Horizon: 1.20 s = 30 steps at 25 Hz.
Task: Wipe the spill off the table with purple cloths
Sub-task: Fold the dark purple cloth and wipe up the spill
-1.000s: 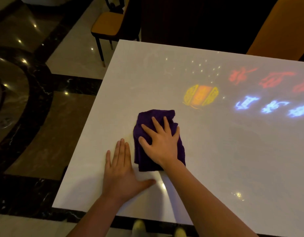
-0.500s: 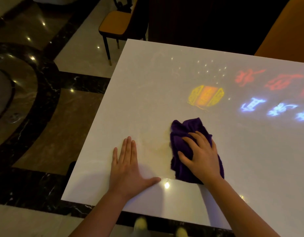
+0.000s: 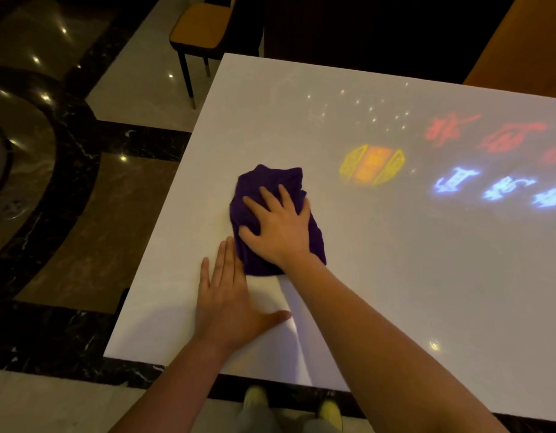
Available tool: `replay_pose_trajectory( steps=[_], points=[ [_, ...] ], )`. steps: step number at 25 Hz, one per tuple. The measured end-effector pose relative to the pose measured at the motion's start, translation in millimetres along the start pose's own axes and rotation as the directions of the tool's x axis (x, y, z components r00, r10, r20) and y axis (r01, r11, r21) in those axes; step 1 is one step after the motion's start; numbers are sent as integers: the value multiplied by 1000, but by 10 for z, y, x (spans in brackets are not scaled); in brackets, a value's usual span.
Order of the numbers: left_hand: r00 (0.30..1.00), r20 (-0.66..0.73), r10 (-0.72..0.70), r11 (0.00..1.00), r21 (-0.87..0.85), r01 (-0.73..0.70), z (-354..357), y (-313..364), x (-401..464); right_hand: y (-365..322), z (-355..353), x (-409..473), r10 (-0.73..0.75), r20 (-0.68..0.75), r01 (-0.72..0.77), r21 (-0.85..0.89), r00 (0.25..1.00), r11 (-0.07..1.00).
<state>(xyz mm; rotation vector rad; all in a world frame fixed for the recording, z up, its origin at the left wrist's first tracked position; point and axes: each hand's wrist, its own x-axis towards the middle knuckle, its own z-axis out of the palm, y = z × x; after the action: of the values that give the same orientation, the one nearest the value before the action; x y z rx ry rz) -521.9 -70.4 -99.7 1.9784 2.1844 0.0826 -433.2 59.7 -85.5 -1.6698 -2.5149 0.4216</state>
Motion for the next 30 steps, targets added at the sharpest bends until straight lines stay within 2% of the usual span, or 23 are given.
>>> replay_pose_trajectory(
  steps=[8, 13, 16, 21, 30],
  points=[
    [999, 50, -3, 999, -37, 5, -64, 11, -12, 660, -113, -1159, 99, -134, -110, -73, 986, 991],
    [998, 66, -18, 999, -31, 21, -64, -6, -9, 1273, -319, -1306, 304, -161, -312, -29, 939, 950],
    [997, 75, -6, 999, -48, 9, -76, -10, -13, 1151, -276, -1059, 377, -155, -388, -50, 913, 920],
    [998, 66, -14, 998, -57, 17, -70, 3, -7, 707, -211, -734, 285, -66, -290, -69, 956, 955],
    [999, 41, -25, 998, -54, 27, -13, -10, 12, 361, -75, -807, 385, -81, -386, 2, 919, 922]
  ],
)
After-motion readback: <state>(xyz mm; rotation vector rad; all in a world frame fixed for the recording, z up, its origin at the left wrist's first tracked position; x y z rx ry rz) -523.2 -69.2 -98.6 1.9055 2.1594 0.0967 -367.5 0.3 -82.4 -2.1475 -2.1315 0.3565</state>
